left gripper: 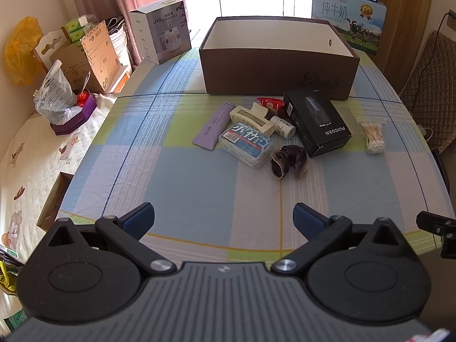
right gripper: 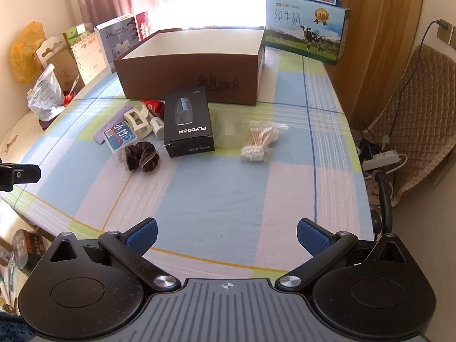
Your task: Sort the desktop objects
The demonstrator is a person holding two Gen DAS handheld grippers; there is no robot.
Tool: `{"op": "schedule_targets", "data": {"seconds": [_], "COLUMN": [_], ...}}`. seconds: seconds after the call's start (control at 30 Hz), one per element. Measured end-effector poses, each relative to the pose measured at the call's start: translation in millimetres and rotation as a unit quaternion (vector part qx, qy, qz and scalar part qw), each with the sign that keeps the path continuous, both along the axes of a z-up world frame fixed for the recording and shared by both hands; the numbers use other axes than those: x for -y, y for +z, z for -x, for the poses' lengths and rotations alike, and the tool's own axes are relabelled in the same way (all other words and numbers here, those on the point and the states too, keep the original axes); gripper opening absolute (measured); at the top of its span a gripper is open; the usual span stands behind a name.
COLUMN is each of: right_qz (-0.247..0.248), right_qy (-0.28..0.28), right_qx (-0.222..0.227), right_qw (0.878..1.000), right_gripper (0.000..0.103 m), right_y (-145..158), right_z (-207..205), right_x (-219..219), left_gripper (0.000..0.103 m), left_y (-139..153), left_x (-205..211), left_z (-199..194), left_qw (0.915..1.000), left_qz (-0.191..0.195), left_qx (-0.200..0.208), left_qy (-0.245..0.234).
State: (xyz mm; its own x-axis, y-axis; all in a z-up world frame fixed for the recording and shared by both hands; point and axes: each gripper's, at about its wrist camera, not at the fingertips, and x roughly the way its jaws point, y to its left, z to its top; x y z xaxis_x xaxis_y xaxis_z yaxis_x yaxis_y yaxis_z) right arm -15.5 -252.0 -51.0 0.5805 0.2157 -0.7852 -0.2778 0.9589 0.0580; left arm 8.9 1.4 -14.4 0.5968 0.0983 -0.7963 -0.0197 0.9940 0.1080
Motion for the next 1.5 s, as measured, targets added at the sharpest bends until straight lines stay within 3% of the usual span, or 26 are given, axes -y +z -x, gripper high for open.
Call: {"op": "schedule_targets", "data": {"seconds": [0.97,1.23,1.5], "right_qz": [0.004,-0.040,-0.053], "right_qy": [0.000,-0.032,-0.042], "right_qx": [-0.015,0.040,0.021], "right_qw": [1.000,0.998,0.997], "right_gripper": [0.101,0.101,0.101], "right_y": [-8,-4,-13], "right_z": [-36,-43,-62], "right_x": [-13,0,7], "left_gripper": [0.102,0.102,0.102], "left_y": [-12,-19,-35], "left_x": [-10,-15,-18], "left_z": [-37,-53,-80], "left_qw": [0.9998,0.9995,0.9987], "left_qz": [0.003,0.008,0.021], "left_qx": [-0.021,-0.032,-0.047], "left_qy": [0.000,0.002,-0.004]}}
